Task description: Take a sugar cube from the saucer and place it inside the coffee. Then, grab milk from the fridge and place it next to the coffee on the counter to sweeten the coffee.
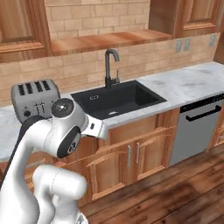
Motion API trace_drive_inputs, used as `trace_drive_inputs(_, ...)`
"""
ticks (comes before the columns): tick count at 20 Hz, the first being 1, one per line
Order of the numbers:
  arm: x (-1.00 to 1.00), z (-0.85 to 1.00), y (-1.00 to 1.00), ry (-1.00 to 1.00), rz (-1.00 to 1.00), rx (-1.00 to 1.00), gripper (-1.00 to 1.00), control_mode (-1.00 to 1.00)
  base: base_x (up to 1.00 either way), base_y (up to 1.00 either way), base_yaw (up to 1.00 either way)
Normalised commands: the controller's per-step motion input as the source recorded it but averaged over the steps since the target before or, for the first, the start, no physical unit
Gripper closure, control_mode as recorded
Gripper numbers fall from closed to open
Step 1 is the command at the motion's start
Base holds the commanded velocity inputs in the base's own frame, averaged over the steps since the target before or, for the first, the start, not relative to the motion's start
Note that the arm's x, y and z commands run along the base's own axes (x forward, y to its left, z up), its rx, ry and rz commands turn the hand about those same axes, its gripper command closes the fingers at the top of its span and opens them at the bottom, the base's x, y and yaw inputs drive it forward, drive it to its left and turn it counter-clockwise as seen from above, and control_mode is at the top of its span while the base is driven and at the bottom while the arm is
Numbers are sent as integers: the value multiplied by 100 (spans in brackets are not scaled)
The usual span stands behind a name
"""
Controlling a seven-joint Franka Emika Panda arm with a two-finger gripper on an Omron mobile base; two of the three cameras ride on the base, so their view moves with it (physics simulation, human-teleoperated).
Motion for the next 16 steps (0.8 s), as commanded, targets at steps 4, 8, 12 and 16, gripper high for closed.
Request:
trace_drive_inputs(4,0,0,0,0,0,0,-100,100,0,-76,-62)
trace_drive_inputs(8,0,0,0,0,0,0,-100,100,1,-71,-55)
trace_drive_inputs(12,0,0,0,0,0,0,-100,100,29,-75,-47)
trace_drive_inputs(16,0,0,0,0,0,0,-100,100,89,-77,-36)
